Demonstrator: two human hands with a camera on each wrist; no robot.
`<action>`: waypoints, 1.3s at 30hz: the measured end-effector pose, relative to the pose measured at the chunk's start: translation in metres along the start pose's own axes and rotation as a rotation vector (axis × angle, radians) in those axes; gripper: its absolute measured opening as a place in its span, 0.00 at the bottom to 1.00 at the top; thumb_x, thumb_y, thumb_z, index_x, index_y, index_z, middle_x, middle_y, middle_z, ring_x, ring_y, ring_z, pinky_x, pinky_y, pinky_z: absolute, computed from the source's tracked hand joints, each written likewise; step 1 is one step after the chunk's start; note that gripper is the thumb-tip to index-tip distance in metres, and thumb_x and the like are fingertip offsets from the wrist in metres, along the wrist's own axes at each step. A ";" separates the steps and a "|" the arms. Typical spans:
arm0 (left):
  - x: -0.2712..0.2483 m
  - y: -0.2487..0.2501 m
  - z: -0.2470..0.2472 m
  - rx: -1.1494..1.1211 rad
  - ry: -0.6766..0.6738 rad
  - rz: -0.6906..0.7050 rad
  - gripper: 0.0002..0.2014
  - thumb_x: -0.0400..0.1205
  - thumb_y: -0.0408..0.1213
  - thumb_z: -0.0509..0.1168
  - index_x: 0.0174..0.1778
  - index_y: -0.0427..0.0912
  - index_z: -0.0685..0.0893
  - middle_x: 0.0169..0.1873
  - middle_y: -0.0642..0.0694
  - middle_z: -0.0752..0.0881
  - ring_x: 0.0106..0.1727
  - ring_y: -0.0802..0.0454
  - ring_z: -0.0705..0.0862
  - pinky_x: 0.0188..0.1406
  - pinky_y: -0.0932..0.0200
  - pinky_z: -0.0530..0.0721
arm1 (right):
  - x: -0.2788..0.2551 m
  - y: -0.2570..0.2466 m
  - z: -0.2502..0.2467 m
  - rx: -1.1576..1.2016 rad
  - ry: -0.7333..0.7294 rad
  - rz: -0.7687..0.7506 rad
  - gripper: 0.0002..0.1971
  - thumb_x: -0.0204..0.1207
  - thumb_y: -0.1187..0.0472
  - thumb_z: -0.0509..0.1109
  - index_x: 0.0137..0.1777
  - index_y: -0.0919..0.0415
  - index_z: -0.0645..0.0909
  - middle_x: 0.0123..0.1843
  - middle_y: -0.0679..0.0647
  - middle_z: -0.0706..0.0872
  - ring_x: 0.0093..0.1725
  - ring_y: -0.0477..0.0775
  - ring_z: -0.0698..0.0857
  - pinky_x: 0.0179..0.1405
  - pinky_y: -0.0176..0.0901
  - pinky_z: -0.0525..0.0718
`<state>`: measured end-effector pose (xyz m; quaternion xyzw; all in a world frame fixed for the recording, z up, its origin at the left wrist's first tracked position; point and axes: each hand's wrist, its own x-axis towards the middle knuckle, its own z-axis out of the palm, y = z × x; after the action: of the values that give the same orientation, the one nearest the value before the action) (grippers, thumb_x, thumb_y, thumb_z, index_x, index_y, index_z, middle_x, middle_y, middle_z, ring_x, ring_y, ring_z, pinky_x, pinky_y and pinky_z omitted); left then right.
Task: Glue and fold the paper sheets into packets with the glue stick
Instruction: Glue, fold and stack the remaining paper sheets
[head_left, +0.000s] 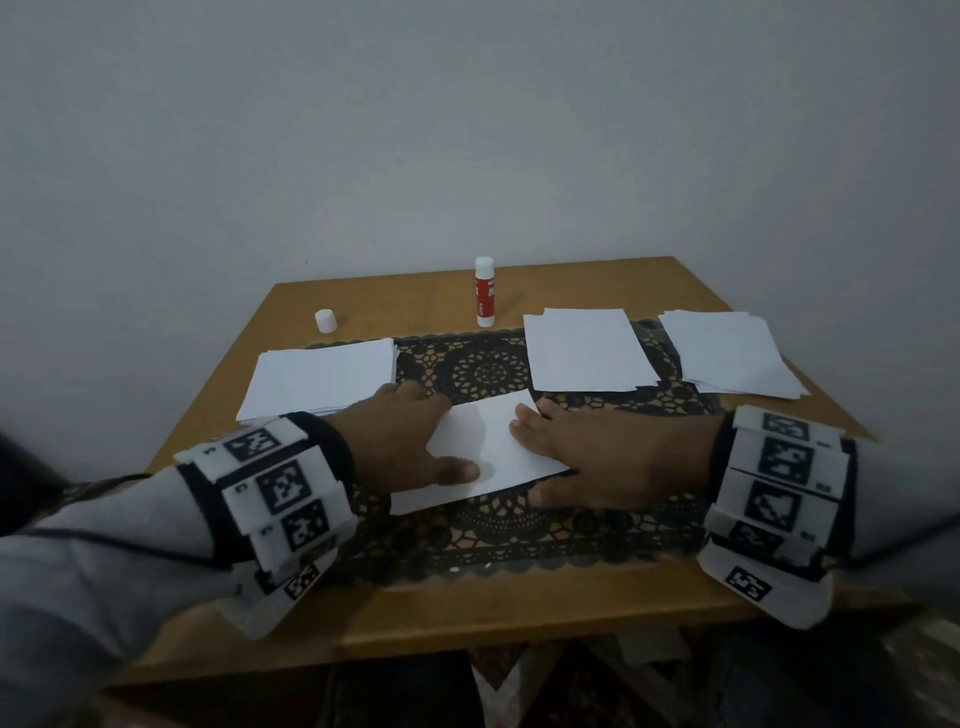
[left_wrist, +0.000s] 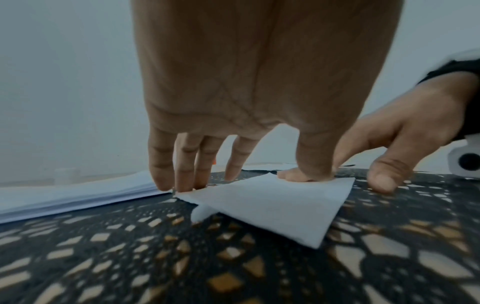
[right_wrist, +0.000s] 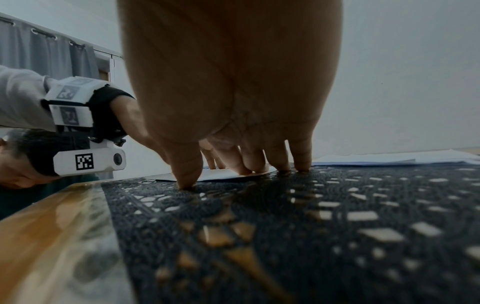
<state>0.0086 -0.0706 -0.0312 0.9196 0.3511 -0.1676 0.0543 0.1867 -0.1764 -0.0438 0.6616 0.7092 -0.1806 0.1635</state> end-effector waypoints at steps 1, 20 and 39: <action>0.002 -0.002 -0.001 -0.016 0.011 -0.013 0.40 0.76 0.67 0.61 0.80 0.48 0.61 0.75 0.44 0.66 0.74 0.46 0.67 0.72 0.48 0.71 | 0.000 0.000 0.000 0.004 0.001 0.001 0.40 0.85 0.38 0.53 0.87 0.53 0.37 0.87 0.49 0.36 0.86 0.51 0.39 0.83 0.47 0.47; 0.019 -0.017 -0.008 -0.310 0.162 -0.078 0.18 0.76 0.45 0.73 0.58 0.45 0.77 0.54 0.49 0.81 0.51 0.53 0.77 0.46 0.62 0.73 | 0.002 0.001 0.002 0.038 0.040 -0.007 0.41 0.83 0.39 0.57 0.87 0.53 0.40 0.87 0.49 0.38 0.86 0.51 0.41 0.83 0.47 0.47; -0.025 -0.117 -0.044 -1.187 0.552 -0.109 0.14 0.73 0.21 0.72 0.51 0.34 0.79 0.44 0.30 0.85 0.45 0.38 0.86 0.40 0.52 0.89 | 0.048 -0.032 -0.065 1.146 0.367 -0.031 0.09 0.82 0.65 0.68 0.41 0.65 0.76 0.30 0.59 0.82 0.26 0.52 0.84 0.24 0.39 0.82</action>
<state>-0.0746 0.0105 0.0213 0.7235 0.4312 0.2942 0.4517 0.1517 -0.1057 -0.0081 0.6544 0.5249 -0.4193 -0.3470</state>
